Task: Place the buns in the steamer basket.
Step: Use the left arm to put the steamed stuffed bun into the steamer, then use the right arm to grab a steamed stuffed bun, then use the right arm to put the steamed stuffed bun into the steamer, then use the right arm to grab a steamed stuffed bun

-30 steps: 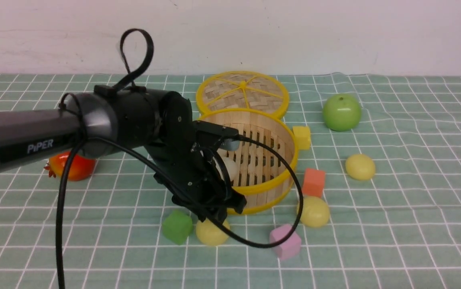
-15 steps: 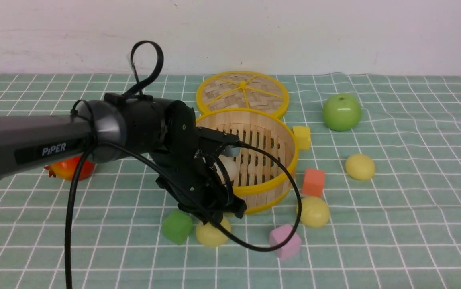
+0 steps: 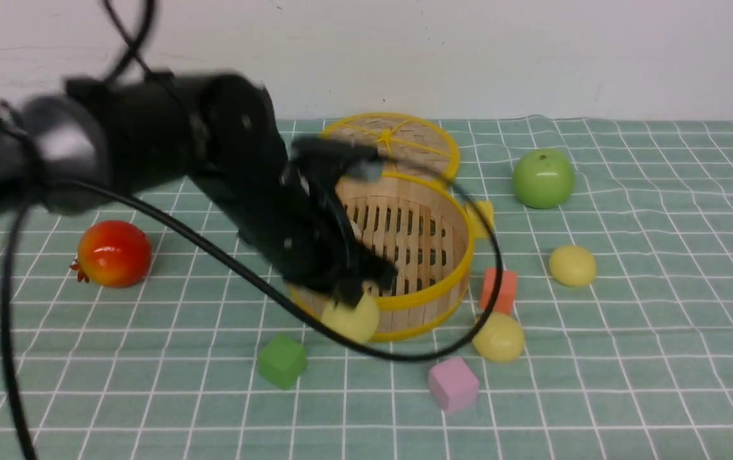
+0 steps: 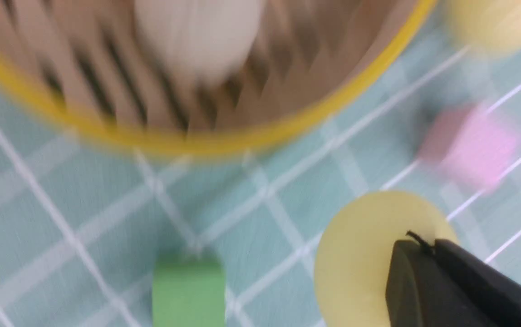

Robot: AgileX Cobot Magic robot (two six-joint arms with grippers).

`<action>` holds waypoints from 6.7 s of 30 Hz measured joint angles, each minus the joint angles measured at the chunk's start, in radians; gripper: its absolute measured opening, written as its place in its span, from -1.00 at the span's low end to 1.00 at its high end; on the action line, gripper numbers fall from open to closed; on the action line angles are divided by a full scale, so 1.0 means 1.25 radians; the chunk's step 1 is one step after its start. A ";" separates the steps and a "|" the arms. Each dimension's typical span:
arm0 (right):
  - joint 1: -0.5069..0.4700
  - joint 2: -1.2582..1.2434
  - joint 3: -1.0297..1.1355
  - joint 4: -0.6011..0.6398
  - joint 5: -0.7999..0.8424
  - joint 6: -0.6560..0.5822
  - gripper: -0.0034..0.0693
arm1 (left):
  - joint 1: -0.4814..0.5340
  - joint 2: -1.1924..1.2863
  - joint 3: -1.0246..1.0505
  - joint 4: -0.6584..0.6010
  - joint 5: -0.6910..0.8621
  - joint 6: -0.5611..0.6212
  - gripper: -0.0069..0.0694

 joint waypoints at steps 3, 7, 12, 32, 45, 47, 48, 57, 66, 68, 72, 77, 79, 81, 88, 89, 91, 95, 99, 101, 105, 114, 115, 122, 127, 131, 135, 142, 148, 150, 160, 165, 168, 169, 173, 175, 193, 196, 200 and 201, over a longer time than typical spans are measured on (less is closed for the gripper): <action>0.000 0.000 0.000 0.000 0.000 0.000 -0.25 | 0.000 0.008 -0.057 -0.038 -0.058 0.062 -0.85; 0.000 0.000 0.000 0.000 0.000 0.000 -0.25 | 0.000 0.064 -0.112 -0.070 -0.105 0.109 -0.85; 0.000 0.000 0.000 0.000 0.000 0.000 -0.25 | 0.000 0.216 -0.221 -0.084 -0.130 0.150 -0.85; 0.000 0.000 0.000 0.000 0.000 0.000 -0.25 | 0.000 0.367 -0.334 0.057 -0.107 0.011 -0.06; 0.000 0.000 0.000 0.000 0.000 0.000 -0.25 | 0.000 0.055 -0.321 0.053 0.114 -0.065 -0.73; 0.000 0.000 0.000 0.000 0.000 0.000 -0.25 | 0.000 -0.012 -0.275 0.051 0.130 -0.065 -0.86; 0.000 0.000 0.000 0.000 0.000 0.000 -0.25 | 0.000 -0.051 -0.239 0.051 0.129 -0.065 -0.86; 0.000 0.000 0.000 0.000 0.000 0.000 -0.25 | 0.000 -0.470 0.268 0.023 -0.119 -0.067 -0.86; 0.000 0.000 0.000 0.000 0.000 0.000 -0.25 | 0.000 -0.940 0.738 -0.011 -0.389 -0.067 -0.86; 0.000 0.000 0.000 0.000 0.000 0.000 -0.25 | 0.000 -1.055 0.819 -0.023 -0.432 -0.067 -0.86; 0.000 0.000 0.000 0.000 -0.004 0.000 -0.25 | 0.000 -1.226 0.907 -0.037 -0.451 -0.068 -0.86; 0.000 0.000 0.009 0.085 -0.089 0.081 -0.25 | 0.000 -1.345 0.948 -0.043 -0.451 -0.068 -0.86; 0.000 0.000 0.009 0.171 -0.157 0.158 -0.25 | 0.000 -1.358 0.953 -0.043 -0.439 -0.068 -0.86; 0.000 0.000 0.009 0.242 -0.225 0.227 -0.25 | 0.000 -1.359 0.953 -0.043 -0.406 -0.068 -0.86; 0.003 0.000 0.004 0.330 -0.308 0.298 -0.25 | 0.000 -1.359 0.954 -0.043 -0.331 -0.068 -0.86; 0.018 0.014 -0.031 0.330 -0.255 0.304 -0.27 | 0.000 -1.359 0.954 -0.043 -0.312 -0.068 -0.86; 0.038 0.048 -0.090 0.317 -0.180 0.292 -0.29 | 0.000 -1.359 0.954 -0.043 -0.297 -0.068 -0.86; 0.095 0.246 -0.301 0.240 0.071 0.186 -0.32 | 0.000 -1.359 0.954 -0.042 -0.278 -0.068 -0.86; 0.123 0.516 -0.500 0.169 0.291 0.085 -0.32 | 0.000 -1.359 0.954 -0.042 -0.275 -0.068 -0.86; 0.124 0.638 -0.575 0.152 0.360 0.055 -0.32 | 0.000 -1.359 0.954 -0.042 -0.275 -0.068 -0.86; 0.136 0.920 -0.725 0.172 0.420 -0.021 -0.32 | 0.000 -1.359 0.954 -0.041 -0.273 -0.068 -0.86; 0.248 1.245 -0.943 0.163 0.415 -0.063 -0.30 | 0.000 -1.360 0.954 -0.039 -0.270 -0.068 -0.86; 0.262 1.290 -0.979 0.154 0.415 -0.061 -0.26 | 0.000 -1.360 0.954 -0.039 -0.270 -0.068 -0.85; 0.271 1.430 -1.068 0.146 0.399 -0.049 -0.04 | 0.000 -1.360 0.954 -0.039 -0.270 -0.068 -0.85; 0.271 1.472 -1.081 0.123 0.333 -0.046 0.02 | 0.000 -1.360 0.954 -0.039 -0.270 -0.068 -0.85; 0.271 1.510 -1.083 0.091 0.264 -0.021 0.02 | 0.000 -1.360 0.954 -0.037 -0.270 -0.068 -0.84; 0.271 1.538 -1.083 0.091 0.259 -0.007 0.02 | 0.000 -1.360 0.954 -0.037 -0.270 -0.068 -0.84; 0.271 1.549 -1.084 0.086 0.257 -0.005 -0.07 | 0.000 -1.360 0.954 -0.037 -0.270 -0.068 -0.83; 0.271 1.549 -1.084 0.071 0.253 -0.006 -0.56 | 0.000 -1.360 0.954 -0.037 -0.270 -0.068 -0.82; 0.271 1.549 -1.084 0.069 0.253 -0.017 -0.76 | 0.000 -1.360 0.954 -0.037 -0.270 -0.068 -0.81; 0.275 1.471 -1.149 0.101 0.285 -0.066 -0.89 | 0.000 -1.360 0.954 -0.037 -0.270 -0.068 -0.81; 0.288 1.488 -1.265 0.231 0.176 -0.177 -0.89 | 0.000 -1.360 0.954 -0.037 -0.270 -0.068 -0.81; 0.288 1.553 -1.324 0.300 0.120 -0.235 -0.89 | 0.000 -1.360 0.954 -0.037 -0.270 -0.068 -0.81; 0.288 1.572 -1.333 0.313 0.109 -0.247 -0.89 | 0.000 -1.360 0.954 -0.037 -0.270 -0.068 -0.81; 0.288 1.714 -1.443 0.372 0.047 -0.304 -0.89 | 0.000 -1.360 0.954 -0.037 -0.270 -0.068 -0.79; 0.288 1.767 -1.485 0.376 0.027 -0.311 -0.87 | 0.000 -1.360 0.954 -0.037 -0.270 -0.068 -0.78; 0.286 1.765 -1.539 0.293 0.143 -0.316 0.51 | 0.000 -1.360 0.954 -0.037 -0.270 -0.068 -0.76; 0.271 1.684 -1.540 0.244 0.254 -0.316 0.52 | 0.000 -1.360 0.954 -0.037 -0.270 -0.068 -0.76; 0.211 1.608 -1.548 0.122 0.401 -0.266 0.39 | 0.000 -1.360 0.954 -0.037 -0.270 -0.068 -0.76; 0.185 1.603 -1.548 0.090 0.436 -0.234 0.34 | 0.000 -1.360 0.954 -0.037 -0.270 -0.068 -0.76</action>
